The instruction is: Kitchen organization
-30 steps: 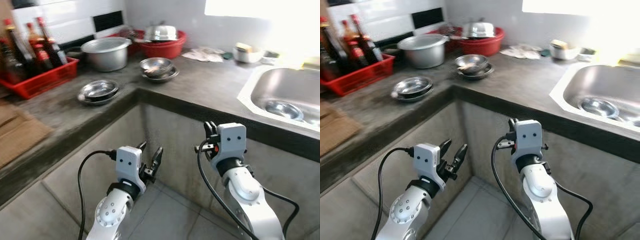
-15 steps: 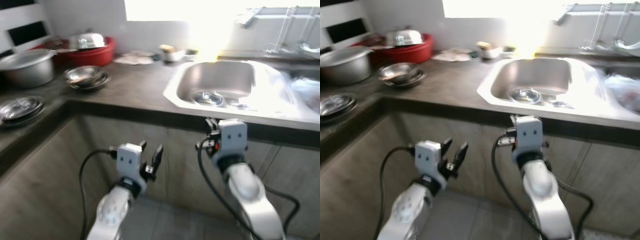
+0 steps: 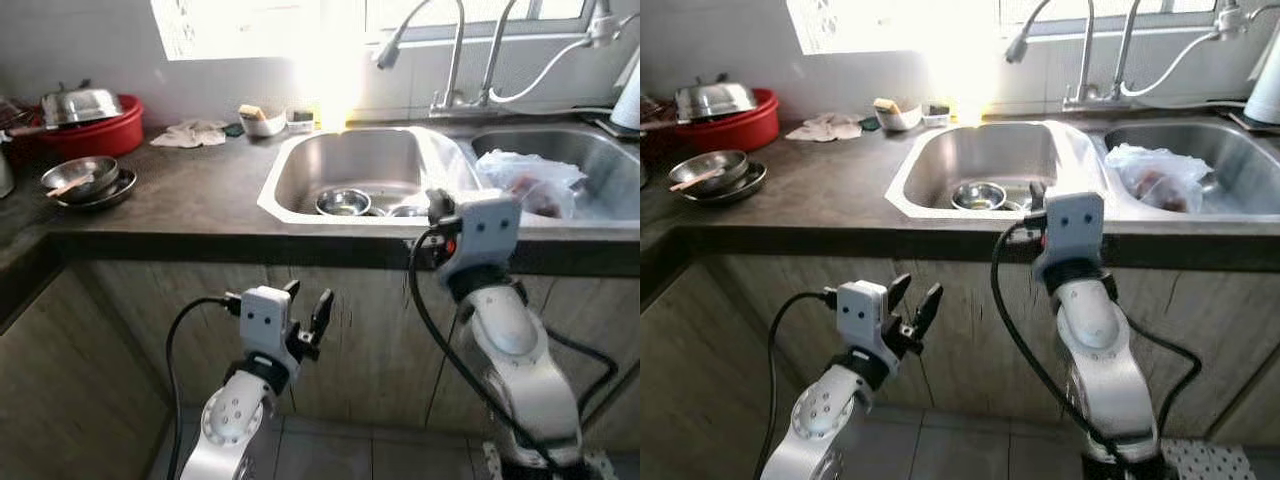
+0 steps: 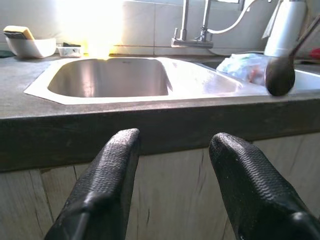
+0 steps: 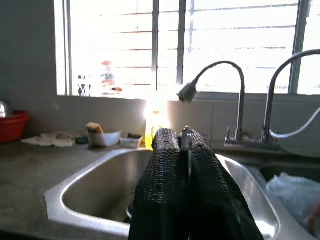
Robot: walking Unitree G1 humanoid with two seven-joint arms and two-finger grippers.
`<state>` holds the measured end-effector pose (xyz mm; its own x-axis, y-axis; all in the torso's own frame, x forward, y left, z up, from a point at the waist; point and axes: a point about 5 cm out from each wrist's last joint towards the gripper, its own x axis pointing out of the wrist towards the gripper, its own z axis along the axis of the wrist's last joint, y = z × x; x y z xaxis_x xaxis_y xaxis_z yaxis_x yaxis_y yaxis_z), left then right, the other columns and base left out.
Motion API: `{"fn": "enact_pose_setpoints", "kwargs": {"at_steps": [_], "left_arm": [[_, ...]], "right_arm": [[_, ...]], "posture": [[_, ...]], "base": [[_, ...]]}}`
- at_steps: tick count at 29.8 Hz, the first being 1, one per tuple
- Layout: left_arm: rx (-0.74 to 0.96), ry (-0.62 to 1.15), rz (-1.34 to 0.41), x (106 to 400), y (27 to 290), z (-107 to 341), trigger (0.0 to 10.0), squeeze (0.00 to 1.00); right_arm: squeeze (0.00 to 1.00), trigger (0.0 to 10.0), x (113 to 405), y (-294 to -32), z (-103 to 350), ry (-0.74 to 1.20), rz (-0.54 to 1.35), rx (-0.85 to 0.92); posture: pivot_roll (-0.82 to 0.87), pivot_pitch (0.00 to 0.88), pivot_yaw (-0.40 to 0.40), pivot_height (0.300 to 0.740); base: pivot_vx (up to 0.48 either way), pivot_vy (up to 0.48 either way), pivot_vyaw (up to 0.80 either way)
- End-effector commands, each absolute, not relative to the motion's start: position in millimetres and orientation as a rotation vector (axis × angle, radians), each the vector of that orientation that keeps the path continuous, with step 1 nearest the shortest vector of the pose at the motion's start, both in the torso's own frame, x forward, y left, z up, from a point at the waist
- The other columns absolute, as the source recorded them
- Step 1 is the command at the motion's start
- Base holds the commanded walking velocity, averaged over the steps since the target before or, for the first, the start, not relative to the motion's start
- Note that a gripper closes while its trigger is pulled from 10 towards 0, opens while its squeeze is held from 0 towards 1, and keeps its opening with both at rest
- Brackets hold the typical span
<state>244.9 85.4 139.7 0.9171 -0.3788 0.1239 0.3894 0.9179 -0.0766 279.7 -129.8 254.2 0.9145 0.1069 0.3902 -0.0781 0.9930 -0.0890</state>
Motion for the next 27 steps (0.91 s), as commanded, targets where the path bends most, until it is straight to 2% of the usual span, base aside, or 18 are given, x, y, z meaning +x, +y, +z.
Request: {"fn": "enact_pose_setpoints", "kwargs": {"at_steps": [1, 7, 12, 18, 27], "left_arm": [[-0.091, -0.142, -0.381, 247, 89, 148, 10.0, 0.0], [-0.089, -0.143, -0.38, 248, 89, 148, 10.0, 0.0], [-0.029, -0.233, -0.388, 244, 88, 153, 10.0, 0.0], [-0.082, -0.154, -0.38, 245, 87, 149, 10.0, 0.0], [-0.094, -0.148, -0.383, 247, 88, 147, 10.0, 0.0]], "right_arm": [[0.0, 10.0, 280, -131, 264, -0.453, 0.101, -0.065], [0.0, 10.0, 285, -131, 273, -0.483, 0.112, -0.074], [0.0, 10.0, 292, -126, 275, -0.485, 0.135, -0.067], [0.0, 10.0, 296, -125, 274, -0.478, 0.142, -0.077], [0.0, 10.0, 301, -132, 268, -0.435, 0.108, -0.12]], "posture": [[0.06, 0.015, 0.037, 0.74], [0.06, 0.015, 0.036, 0.74], [0.07, 0.017, 0.031, 0.74], [0.07, 0.016, 0.031, 0.74], [0.07, 0.018, 0.032, 0.74]], "base": [[0.465, 0.0, 0.0], [0.465, 0.0, 0.0], [0.466, 0.0, 0.0], [0.467, 0.0, 0.0], [0.468, 0.0, 0.0]]}}
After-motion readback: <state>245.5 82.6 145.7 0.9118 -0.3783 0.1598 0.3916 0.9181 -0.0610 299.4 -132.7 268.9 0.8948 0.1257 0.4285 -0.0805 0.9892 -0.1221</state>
